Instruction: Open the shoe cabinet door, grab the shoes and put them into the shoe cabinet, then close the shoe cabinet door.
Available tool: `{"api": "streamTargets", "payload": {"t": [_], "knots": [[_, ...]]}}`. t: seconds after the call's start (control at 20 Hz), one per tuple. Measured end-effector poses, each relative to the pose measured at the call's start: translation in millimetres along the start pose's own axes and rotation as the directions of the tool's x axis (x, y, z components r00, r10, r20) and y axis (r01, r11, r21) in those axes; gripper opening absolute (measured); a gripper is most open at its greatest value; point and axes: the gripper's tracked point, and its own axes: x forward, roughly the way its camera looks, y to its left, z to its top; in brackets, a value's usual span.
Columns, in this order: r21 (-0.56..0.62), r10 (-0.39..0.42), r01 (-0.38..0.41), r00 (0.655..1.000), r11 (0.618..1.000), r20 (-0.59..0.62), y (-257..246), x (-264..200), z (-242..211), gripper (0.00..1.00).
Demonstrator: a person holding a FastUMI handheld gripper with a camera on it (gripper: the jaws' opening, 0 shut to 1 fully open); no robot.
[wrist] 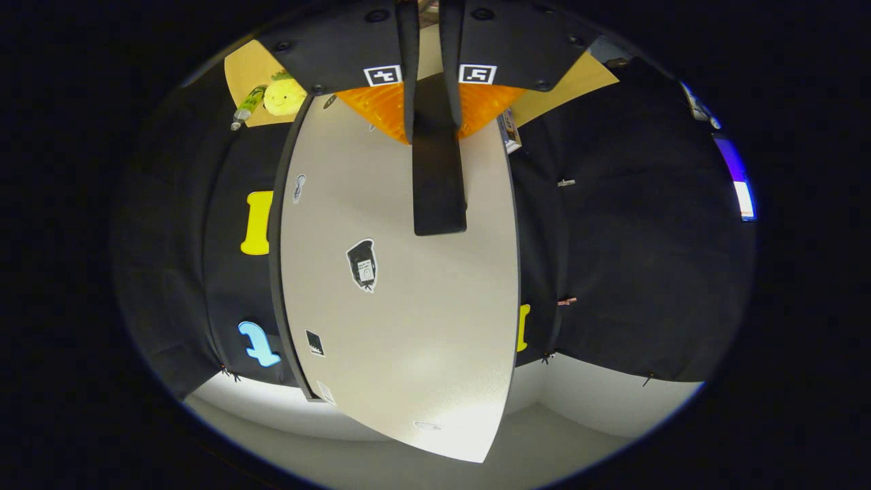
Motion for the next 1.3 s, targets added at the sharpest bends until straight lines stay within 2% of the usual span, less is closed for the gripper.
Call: {"api": "streamTargets", "payload": {"t": [0.5, 0.9, 1.3], "knots": [[-0.018, -0.088, 0.088, 0.996, 0.996, -0.009, -37, -32, 2, 0.15], [-0.049, -0.244, 0.244, 0.970, 0.969, -0.003, -83, -61, 5, 0.14], [-0.032, -0.329, 0.338, 0.931, 0.941, 0.156, -111, -160, 63, 0.13]]}}
